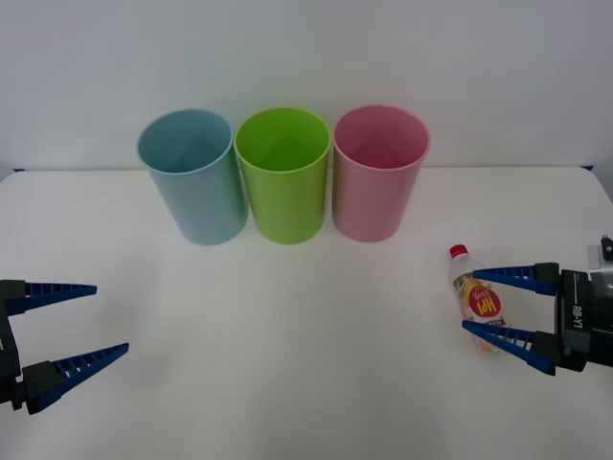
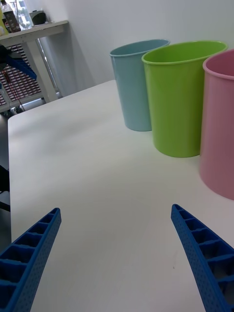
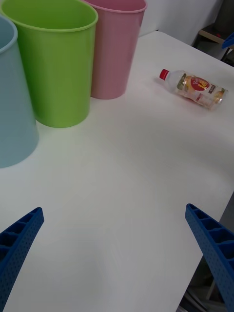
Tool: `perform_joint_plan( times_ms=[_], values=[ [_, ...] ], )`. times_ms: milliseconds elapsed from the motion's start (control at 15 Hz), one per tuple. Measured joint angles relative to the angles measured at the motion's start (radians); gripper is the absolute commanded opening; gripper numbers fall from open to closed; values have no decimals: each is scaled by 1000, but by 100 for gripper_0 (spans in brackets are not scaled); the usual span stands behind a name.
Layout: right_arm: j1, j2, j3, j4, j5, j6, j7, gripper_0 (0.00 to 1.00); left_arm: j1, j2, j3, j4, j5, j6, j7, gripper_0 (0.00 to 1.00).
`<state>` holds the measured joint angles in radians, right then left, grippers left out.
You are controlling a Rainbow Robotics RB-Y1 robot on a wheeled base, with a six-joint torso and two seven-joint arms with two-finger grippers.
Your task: Put cans in the blue bin and PET bottles in the pink bin and trash in the green bin.
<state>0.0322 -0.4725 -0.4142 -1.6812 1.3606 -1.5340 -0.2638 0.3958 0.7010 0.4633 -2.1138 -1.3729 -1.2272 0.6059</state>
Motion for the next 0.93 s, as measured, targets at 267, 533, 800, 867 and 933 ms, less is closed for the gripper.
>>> perform_joint_plan(
  times_ms=[267, 533, 800, 867, 933],
  values=[
    [0, 0, 0, 0, 0, 0, 0, 79, 0, 0, 0, 0, 0, 0, 0, 100],
    [0, 0, 0, 0, 0, 0, 0, 79, 0, 0, 0, 0, 0, 0, 0, 100],
    [20, 12, -12, -22, 0, 0, -2, 79, 0, 0, 0, 0, 0, 0, 0, 100],
    [34, 5, -28, -60, 2, 5, -14, 80, 0, 0, 0, 0, 0, 0, 0, 100],
    [52, -1, -42, -94, 2, 14, -34, 86, 0, 0, 0, 0, 0, 0, 0, 100]
  ],
)
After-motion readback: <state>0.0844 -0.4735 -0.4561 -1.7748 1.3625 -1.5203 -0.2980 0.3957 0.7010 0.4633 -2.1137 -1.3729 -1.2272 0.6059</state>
